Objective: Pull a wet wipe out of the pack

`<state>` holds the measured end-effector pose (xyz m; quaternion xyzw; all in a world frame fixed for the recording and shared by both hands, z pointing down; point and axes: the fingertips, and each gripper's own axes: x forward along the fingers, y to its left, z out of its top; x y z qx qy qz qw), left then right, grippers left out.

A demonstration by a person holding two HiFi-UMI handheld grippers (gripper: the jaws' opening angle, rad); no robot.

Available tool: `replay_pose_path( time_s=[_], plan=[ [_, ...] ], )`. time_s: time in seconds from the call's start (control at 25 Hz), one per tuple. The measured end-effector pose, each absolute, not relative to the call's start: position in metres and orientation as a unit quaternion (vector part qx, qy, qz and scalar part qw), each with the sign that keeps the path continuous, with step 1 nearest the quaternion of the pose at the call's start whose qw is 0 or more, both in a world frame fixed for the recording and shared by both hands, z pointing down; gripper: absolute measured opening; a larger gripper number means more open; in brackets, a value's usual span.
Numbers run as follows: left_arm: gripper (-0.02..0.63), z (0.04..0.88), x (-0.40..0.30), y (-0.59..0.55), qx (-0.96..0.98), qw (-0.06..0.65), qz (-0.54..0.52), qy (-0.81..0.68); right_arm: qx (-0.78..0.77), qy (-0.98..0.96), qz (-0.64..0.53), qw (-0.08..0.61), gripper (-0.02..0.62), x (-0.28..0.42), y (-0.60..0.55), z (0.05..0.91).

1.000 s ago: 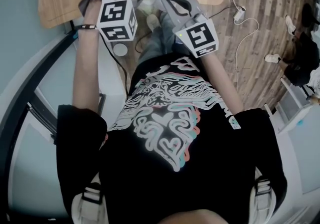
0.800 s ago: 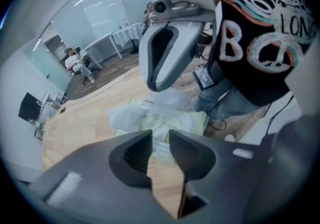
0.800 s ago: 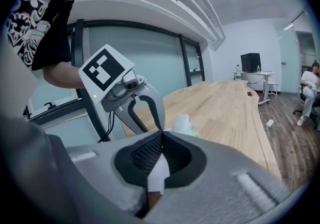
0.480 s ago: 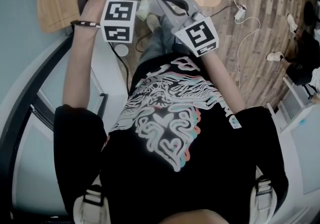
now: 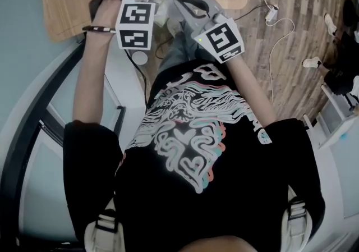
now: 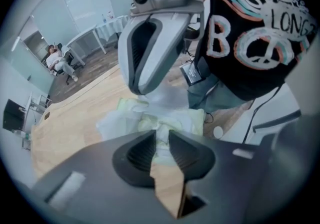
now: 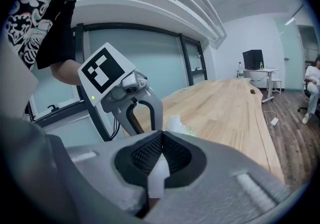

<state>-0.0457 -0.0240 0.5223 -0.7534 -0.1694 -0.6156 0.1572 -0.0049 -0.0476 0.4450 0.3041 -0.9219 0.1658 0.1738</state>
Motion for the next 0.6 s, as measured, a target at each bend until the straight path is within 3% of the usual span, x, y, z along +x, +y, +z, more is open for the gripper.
replay_pose_path(
  time_s=[0.6],
  plan=[
    [-0.006, 0.524, -0.043, -0.021, -0.789, 0.125, -0.59, -0.115, 0.283, -0.923, 0.158, 0.208, 0.0, -0.015, -0.036, 0.462]
  ],
)
